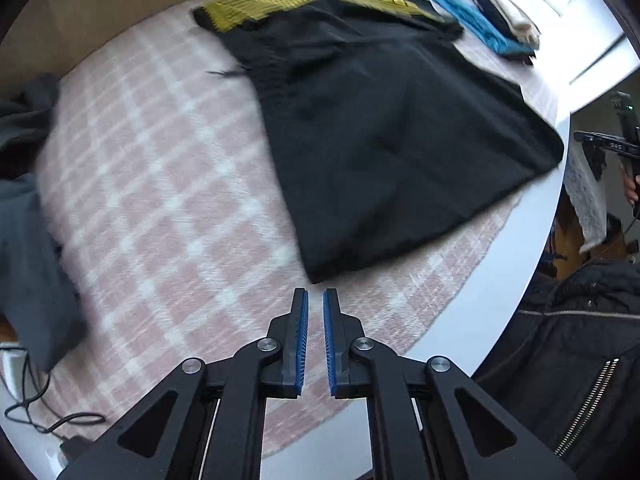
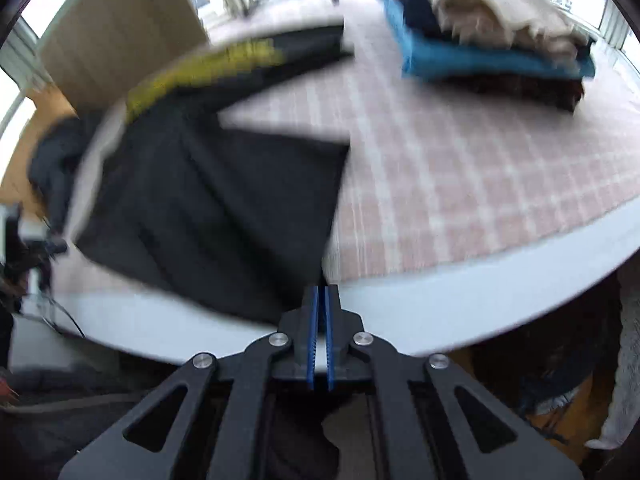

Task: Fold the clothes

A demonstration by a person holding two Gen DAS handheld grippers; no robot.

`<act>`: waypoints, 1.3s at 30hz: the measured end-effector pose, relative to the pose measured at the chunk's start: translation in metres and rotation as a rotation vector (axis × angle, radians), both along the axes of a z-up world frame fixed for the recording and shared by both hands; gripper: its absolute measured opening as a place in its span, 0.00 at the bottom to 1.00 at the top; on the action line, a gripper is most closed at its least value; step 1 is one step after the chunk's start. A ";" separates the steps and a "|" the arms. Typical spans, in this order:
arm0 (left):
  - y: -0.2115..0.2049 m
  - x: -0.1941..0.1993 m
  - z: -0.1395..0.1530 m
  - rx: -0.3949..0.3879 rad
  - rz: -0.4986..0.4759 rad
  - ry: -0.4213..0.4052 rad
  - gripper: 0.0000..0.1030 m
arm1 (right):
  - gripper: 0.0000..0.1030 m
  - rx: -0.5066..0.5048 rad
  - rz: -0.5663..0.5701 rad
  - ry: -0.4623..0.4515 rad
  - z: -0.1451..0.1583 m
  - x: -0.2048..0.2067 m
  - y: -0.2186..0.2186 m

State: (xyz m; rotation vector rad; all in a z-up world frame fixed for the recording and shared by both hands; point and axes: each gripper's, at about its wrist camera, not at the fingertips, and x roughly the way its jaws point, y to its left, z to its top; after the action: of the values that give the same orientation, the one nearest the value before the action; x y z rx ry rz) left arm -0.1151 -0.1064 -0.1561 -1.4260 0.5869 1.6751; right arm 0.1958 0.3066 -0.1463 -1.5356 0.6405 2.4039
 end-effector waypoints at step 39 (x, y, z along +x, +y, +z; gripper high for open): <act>0.197 -0.250 -0.045 0.084 0.245 0.049 0.21 | 0.44 -0.006 0.087 -0.024 -0.061 -0.371 0.175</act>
State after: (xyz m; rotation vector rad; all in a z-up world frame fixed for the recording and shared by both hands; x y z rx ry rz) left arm -0.3655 0.0903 -0.2007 -1.4446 0.3748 1.9074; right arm -0.1756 0.4816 -0.2075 -1.6245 0.5880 2.4444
